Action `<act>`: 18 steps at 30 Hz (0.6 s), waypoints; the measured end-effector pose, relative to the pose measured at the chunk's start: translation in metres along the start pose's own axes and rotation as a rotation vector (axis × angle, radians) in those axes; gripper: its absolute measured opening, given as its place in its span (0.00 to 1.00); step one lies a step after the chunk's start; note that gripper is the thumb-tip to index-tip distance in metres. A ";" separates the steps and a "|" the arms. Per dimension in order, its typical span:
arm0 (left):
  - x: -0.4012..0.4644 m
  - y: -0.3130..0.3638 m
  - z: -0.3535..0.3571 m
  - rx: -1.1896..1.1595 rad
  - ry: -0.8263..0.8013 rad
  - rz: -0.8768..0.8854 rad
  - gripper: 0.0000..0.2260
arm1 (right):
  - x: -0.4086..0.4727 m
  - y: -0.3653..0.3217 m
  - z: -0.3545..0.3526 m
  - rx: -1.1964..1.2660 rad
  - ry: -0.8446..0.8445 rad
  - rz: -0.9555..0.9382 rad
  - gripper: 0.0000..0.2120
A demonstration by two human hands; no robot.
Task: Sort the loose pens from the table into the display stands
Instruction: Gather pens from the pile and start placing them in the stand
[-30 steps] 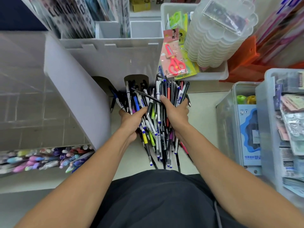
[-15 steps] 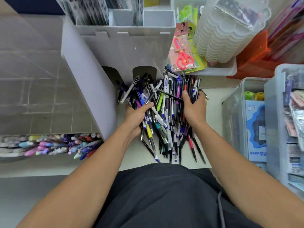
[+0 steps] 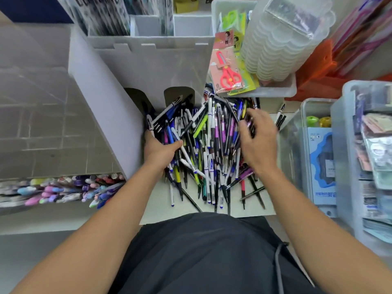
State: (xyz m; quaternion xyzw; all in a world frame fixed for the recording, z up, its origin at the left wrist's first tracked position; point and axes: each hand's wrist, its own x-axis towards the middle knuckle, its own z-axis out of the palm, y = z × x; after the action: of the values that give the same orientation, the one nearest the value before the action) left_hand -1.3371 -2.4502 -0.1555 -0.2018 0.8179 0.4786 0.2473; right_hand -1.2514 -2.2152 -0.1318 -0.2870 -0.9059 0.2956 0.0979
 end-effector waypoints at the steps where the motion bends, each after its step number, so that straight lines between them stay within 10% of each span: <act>1: 0.000 0.002 -0.001 0.077 0.025 0.025 0.49 | 0.013 0.013 -0.008 0.023 0.060 0.136 0.25; 5: -0.005 0.015 0.004 0.221 0.035 0.052 0.56 | 0.050 0.038 -0.004 0.045 -0.115 0.542 0.38; 18: 0.004 0.015 0.022 0.013 -0.153 0.049 0.44 | 0.039 0.000 0.040 0.142 -0.196 0.530 0.29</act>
State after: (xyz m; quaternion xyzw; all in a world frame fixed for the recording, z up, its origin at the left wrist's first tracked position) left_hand -1.3445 -2.4240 -0.1571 -0.1429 0.8043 0.4935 0.2987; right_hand -1.2975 -2.2120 -0.1640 -0.4762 -0.7816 0.3998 -0.0510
